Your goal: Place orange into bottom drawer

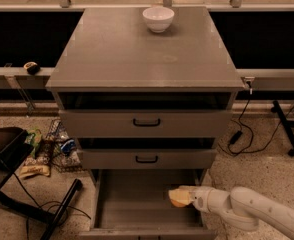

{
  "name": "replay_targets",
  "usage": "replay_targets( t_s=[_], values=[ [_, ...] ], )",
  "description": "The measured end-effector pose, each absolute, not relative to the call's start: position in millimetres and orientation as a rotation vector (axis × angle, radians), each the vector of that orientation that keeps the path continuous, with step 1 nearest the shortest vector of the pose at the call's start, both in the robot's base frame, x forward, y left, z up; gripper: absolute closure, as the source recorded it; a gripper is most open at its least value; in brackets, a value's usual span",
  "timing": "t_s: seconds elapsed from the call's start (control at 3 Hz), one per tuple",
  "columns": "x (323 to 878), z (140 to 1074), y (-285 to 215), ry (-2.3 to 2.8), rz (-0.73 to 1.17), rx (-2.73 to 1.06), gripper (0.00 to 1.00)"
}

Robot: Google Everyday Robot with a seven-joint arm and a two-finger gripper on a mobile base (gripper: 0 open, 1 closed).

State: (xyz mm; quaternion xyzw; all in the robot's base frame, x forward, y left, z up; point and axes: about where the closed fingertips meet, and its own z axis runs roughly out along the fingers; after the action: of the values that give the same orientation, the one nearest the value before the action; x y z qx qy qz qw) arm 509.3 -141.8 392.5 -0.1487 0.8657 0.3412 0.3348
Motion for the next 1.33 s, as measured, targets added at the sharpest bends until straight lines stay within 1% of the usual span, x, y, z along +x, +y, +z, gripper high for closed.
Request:
replay_targets(
  t_s=[0.33,0.67,1.0,1.33],
  values=[
    [552,303,-124,2.303,0.944,-0.338,1.00],
    [581,250,-115,2.313,0.954,-0.303,1.00],
    [608,199,-98,2.275,0.914,-0.333,1.00],
    [618,172,-89,2.265,0.863,-0.373,1.00]
  ],
)
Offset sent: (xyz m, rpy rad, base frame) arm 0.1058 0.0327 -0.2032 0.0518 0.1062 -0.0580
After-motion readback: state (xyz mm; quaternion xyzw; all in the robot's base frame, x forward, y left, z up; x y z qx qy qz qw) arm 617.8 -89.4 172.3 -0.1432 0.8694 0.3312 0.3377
